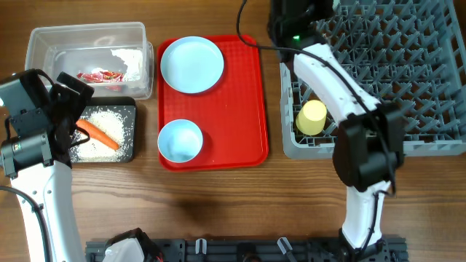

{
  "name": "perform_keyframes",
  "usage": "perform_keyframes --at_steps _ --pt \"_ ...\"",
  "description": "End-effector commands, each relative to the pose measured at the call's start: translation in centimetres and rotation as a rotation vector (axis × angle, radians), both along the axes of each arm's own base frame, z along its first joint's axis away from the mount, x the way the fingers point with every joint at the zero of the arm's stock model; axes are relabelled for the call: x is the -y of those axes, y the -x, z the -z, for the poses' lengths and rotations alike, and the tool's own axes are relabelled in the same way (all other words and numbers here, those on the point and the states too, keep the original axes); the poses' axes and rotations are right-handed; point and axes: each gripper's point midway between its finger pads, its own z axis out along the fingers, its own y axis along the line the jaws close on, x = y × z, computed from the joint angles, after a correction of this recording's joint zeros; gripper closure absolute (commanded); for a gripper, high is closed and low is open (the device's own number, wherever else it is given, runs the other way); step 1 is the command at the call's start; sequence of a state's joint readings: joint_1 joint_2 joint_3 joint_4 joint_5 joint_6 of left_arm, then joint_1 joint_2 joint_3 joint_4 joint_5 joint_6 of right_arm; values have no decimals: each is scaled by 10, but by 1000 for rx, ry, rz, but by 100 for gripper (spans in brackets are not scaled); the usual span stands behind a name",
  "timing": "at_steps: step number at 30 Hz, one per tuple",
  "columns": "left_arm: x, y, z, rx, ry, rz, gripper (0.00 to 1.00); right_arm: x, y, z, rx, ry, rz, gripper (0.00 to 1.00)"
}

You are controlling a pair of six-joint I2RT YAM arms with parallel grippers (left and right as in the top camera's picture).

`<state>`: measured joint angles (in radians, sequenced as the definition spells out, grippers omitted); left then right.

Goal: Sort waste into correct bins and load items into the dishwasher rack
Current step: 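Carry the green bowl into the rack and set it upright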

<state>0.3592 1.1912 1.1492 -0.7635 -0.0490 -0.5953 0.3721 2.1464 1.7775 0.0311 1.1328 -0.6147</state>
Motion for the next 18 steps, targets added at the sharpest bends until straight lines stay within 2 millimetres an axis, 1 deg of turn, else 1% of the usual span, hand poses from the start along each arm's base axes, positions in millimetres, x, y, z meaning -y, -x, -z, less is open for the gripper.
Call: perform_keyframes --at_steps 1,2,3,7,8,9,13,18 --pt "3 -1 -4 8 -5 22 0 2 2 17 -127 130 28 96" --pt "3 -1 -4 8 -5 23 0 3 1 26 -147 139 33 96" --pt "3 -1 -4 8 -5 23 0 3 1 27 -150 140 35 96" --pt "3 -1 -4 8 -6 23 0 7 1 43 -189 161 53 96" --pt "3 -1 -4 8 -5 23 0 9 3 53 -232 174 58 96" --pt "3 -1 -4 8 -5 23 0 9 5 58 -242 168 61 96" --pt "3 -1 -4 8 -5 23 0 11 10 68 -244 135 75 96" --pt "3 -1 -4 8 -5 22 0 14 10 69 -237 124 81 96"
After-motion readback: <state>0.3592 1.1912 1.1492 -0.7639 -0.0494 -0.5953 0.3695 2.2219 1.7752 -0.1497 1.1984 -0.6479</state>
